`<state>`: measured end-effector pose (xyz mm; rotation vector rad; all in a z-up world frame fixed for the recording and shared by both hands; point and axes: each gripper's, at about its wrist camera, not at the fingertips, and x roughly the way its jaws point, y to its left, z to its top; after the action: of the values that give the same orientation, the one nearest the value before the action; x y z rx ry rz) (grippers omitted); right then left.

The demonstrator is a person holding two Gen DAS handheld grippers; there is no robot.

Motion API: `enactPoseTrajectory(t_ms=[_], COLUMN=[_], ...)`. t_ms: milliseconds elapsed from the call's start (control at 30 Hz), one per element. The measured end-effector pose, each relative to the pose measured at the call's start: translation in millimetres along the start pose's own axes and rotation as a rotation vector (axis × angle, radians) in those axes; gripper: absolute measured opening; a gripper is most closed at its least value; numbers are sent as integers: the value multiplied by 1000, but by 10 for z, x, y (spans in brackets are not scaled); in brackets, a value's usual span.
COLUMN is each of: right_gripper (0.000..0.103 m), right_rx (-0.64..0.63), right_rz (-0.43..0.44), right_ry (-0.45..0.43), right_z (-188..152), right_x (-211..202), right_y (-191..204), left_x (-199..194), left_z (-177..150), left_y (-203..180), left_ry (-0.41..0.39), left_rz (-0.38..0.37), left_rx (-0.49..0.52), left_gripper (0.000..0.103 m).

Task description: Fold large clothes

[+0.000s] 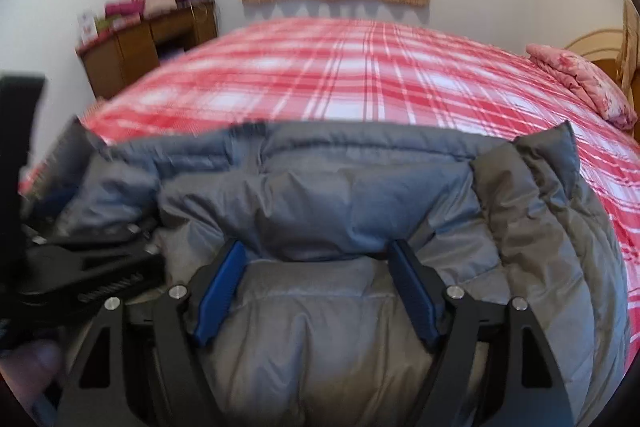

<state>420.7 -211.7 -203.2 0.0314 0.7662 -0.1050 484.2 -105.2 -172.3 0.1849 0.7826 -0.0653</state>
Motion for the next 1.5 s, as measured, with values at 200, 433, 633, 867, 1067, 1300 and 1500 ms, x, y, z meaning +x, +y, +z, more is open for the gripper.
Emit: enactPoseTrajectory(t_ms=[200,433,633,867,1067,1300,1500], right_gripper=[81,83,84,91,94,93,95], right_rx=[-32,-52,-71,-114,-138,-126,-153], right_rz=[-38,-61,-58,-71,-112,-100,-118], right_ry=[54,87,118,61,34,37,4], right_z=[-7,-31,-13,-320,-791,-835,-1136], right_x=[97,157,176,-615,-690,-760,-1068], right_y=[39,80,96,145,270,266,271], left_x=[7,10,-42,-1070,-860,-882,-1015], left_z=[-12,-11,12,-574,-1214,-1320,-1388], left_y=[1,4,83,897,1306,1281,1175], left_ry=[5,7,105,-25,80,54,15], left_rz=[-4,-4,-75,-54,-94,-194,-306], left_rx=[-2,-1,23,-66,-225,-257,-245], left_gripper=[102,102,102,102,102,102,66])
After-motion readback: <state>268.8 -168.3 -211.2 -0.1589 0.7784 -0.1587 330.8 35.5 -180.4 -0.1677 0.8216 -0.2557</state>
